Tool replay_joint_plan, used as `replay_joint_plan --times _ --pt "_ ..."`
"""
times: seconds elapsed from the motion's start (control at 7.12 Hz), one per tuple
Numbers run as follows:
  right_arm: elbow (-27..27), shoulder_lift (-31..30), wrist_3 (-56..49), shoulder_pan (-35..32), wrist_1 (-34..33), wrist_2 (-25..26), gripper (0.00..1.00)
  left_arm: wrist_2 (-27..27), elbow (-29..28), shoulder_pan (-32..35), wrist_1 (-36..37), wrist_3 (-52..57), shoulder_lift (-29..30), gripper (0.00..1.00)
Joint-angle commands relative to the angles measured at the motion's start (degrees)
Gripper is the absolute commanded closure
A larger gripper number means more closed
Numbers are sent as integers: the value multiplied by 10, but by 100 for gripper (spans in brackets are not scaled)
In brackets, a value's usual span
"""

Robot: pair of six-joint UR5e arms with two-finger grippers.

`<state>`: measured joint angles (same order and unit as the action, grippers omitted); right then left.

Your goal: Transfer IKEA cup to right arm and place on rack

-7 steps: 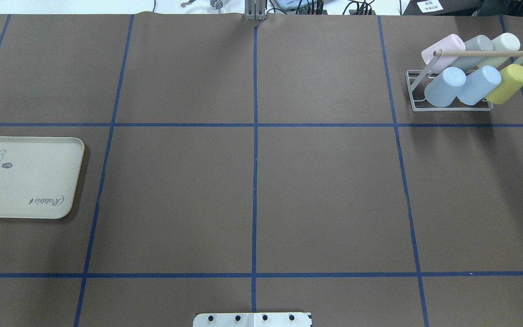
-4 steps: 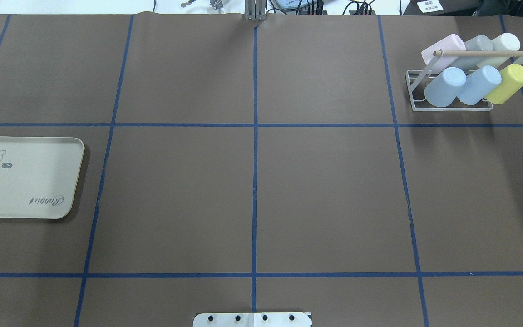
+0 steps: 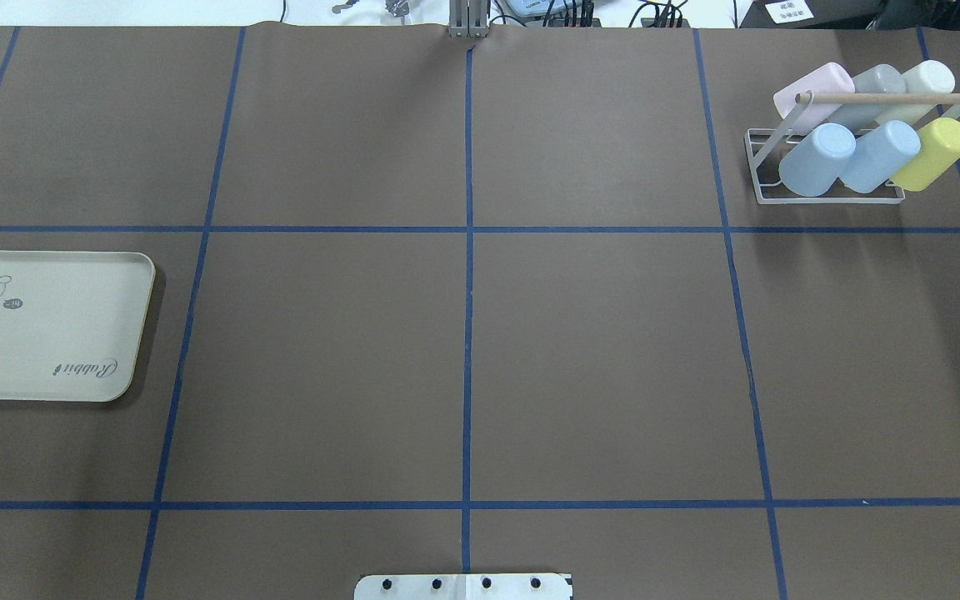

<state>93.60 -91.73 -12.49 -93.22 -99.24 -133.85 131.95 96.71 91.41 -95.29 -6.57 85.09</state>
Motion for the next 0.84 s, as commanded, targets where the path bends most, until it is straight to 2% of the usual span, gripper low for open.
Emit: replay_joint_plan --times 0.0,0.28,0.7 --pt "0 3 11 1 0 -1 0 0 31 -30 1 -41 -4 0" --pt "6 7 31 1 1 -3 0 1 27 -29 1 -35 -9 0" --pt "-3 -2 123 1 97 -1 0 3 23 -28 2 -35 -10 0"
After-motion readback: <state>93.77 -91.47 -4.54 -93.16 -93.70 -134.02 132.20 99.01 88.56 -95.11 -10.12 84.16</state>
